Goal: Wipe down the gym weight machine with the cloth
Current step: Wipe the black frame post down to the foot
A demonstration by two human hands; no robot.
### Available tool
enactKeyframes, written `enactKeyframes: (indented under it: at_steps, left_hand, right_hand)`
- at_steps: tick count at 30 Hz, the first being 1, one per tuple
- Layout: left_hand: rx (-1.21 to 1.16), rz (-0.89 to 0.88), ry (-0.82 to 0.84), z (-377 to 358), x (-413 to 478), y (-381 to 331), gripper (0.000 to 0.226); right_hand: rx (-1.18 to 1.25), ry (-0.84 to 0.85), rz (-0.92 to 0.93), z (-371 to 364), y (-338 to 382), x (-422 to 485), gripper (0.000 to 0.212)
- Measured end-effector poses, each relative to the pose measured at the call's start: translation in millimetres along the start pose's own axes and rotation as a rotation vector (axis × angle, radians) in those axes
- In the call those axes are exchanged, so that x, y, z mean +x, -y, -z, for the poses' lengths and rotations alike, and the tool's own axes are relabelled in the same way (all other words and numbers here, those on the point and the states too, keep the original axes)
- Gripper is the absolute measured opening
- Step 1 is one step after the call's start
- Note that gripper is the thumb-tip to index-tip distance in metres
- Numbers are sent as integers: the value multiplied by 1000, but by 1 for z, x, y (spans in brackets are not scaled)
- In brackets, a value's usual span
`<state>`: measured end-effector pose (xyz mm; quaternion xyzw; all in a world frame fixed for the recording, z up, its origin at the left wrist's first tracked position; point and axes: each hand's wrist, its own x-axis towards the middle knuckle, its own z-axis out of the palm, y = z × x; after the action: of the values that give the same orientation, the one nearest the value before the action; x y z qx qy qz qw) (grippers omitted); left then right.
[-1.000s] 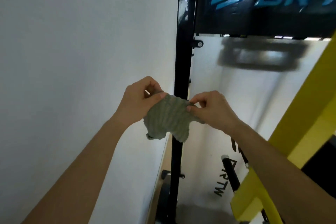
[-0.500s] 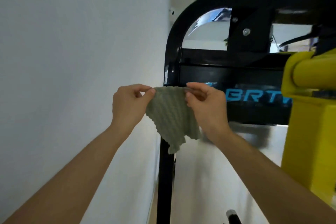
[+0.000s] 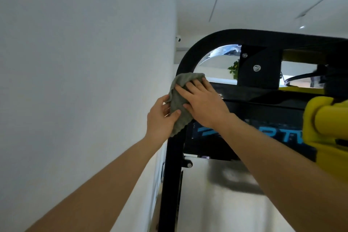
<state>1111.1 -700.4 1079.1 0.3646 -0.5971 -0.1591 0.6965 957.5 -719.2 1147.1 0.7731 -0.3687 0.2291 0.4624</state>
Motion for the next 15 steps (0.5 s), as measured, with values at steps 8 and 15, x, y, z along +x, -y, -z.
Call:
enactKeyframes:
  at_steps: [8, 15]
  left_hand:
    - [105, -237, 27, -10, 62, -27, 50]
    - [301, -397, 99, -16, 119, -67, 61]
  right_hand:
    - [-82, 91, 11, 50, -53, 66, 78]
    - [-55, 163, -99, 89, -110, 100, 75]
